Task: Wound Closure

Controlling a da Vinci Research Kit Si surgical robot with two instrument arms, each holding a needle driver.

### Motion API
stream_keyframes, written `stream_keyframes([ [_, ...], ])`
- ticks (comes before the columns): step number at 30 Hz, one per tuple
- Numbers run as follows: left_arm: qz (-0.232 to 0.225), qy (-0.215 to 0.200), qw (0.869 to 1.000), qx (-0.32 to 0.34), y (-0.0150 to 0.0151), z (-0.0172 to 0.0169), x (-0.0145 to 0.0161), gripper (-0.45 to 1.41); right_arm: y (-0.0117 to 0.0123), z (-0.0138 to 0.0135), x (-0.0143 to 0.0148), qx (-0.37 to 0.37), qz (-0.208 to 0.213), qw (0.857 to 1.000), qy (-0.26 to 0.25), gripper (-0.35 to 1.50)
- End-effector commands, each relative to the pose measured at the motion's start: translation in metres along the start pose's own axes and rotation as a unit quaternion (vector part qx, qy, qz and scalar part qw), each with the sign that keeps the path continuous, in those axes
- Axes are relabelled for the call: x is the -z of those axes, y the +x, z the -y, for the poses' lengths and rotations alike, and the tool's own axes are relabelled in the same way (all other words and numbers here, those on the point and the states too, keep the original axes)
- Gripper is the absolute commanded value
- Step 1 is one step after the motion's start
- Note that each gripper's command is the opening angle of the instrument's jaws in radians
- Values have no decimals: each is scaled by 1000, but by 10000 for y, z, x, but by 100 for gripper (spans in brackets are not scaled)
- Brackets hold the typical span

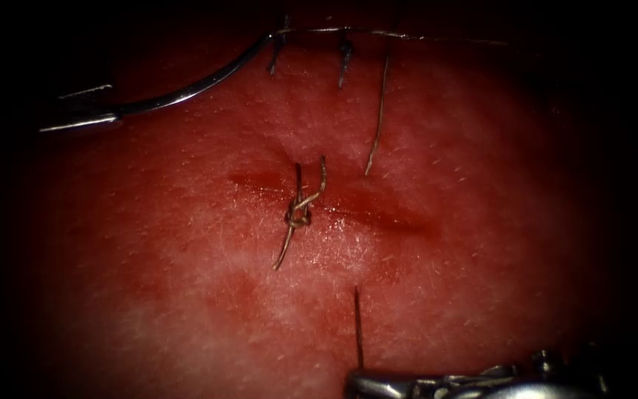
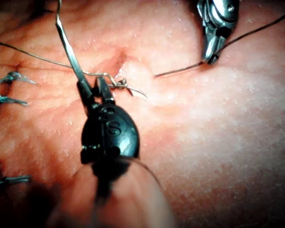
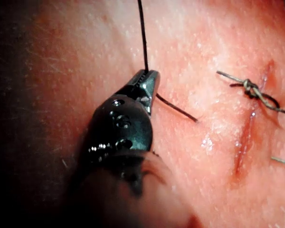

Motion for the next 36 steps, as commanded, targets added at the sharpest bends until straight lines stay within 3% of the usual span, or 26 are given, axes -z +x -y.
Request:
stream_keyframes([
  [1,0,0,1000,1,7,3,-5,-23,5,11,-6,-1,-4,1000,1,-35],
  [8,0,0,1000,1,6,4,-5,-23,36,32,1,4,-17,1000,20,-35],
  [14,0,0,1000,1,6,5,-6,-23,46,38,2,5,-21,999,26,-35],
  [20,0,0,1000,1,6,5,-5,-23,68,66,1,5,-40,997,65,-35],
  [21,0,0,1000,1,6,5,-5,-23,70,65,0,2,-39,997,66,2],
  [22,0,0,1000,1,6,5,-5,-23,70,65,0,2,-39,997,66,2],
  [23,0,0,1000,1,6,5,-5,-23,70,62,0,0,-39,997,65,29],
  [26,0,0,1000,1,6,6,-5,-23,62,41,1,-8,-31,998,48,73],
  [32,0,0,1000,1,6,5,-6,-23,16,-18,-1,-17,-14,1000,10,103],
  [36,0,0,1000,1,6,5,-5,-23,-27,-44,-7,0,3,1000,-2,103],
])
